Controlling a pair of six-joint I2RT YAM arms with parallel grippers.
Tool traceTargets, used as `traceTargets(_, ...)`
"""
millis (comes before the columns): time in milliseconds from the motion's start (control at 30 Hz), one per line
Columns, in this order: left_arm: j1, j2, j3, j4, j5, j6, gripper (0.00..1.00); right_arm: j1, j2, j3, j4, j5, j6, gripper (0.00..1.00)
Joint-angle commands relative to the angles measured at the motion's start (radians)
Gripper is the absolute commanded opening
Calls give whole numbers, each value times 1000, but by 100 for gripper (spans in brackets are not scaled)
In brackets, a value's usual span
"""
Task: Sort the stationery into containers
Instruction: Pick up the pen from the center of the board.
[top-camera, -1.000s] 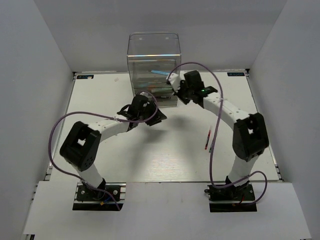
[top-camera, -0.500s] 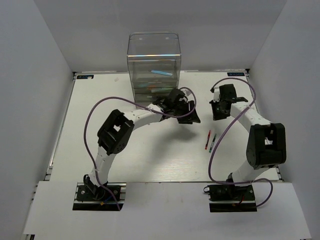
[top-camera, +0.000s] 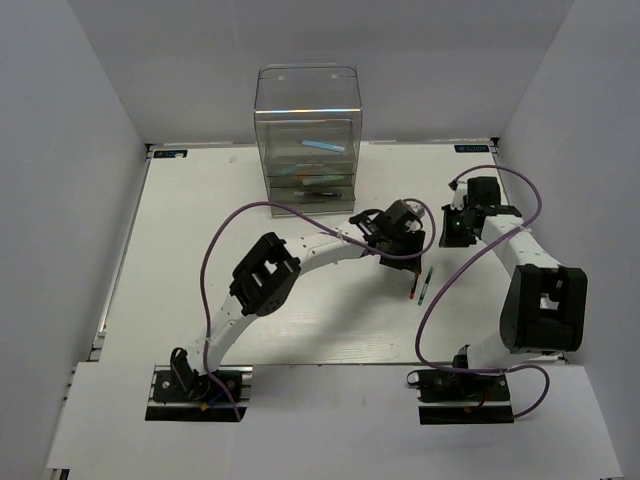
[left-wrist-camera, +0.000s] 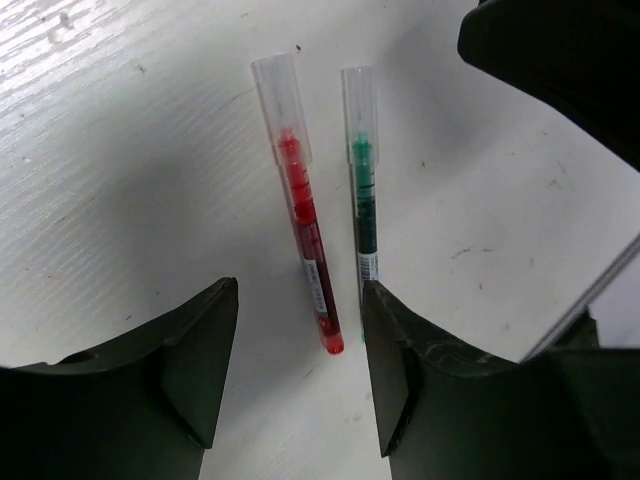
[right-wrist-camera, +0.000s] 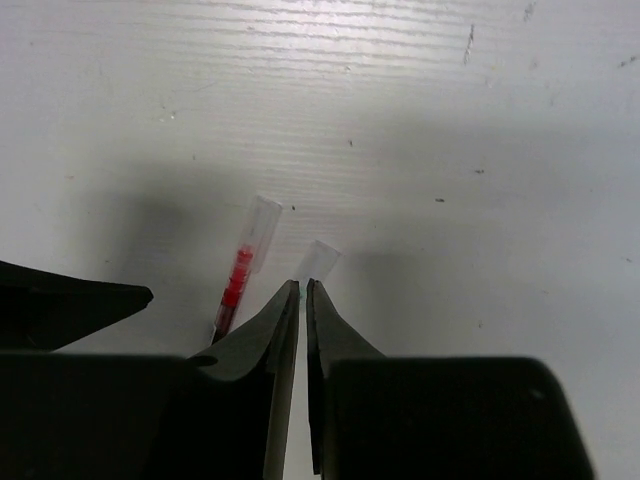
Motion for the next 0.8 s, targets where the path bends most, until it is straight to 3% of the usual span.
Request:
traceTargets(0, -34, 6, 94, -82, -127, 56, 63, -39, -39, -21, 10, -57, 45, 13)
traceTargets(467, -110, 136, 273, -230, -385, 89, 57, -123, -104, -76, 65, -148, 43, 13)
traceTargets(767, -137, 193, 341, -275, -451, 107, 51, -166, -124, -113, 88, -191, 42, 13)
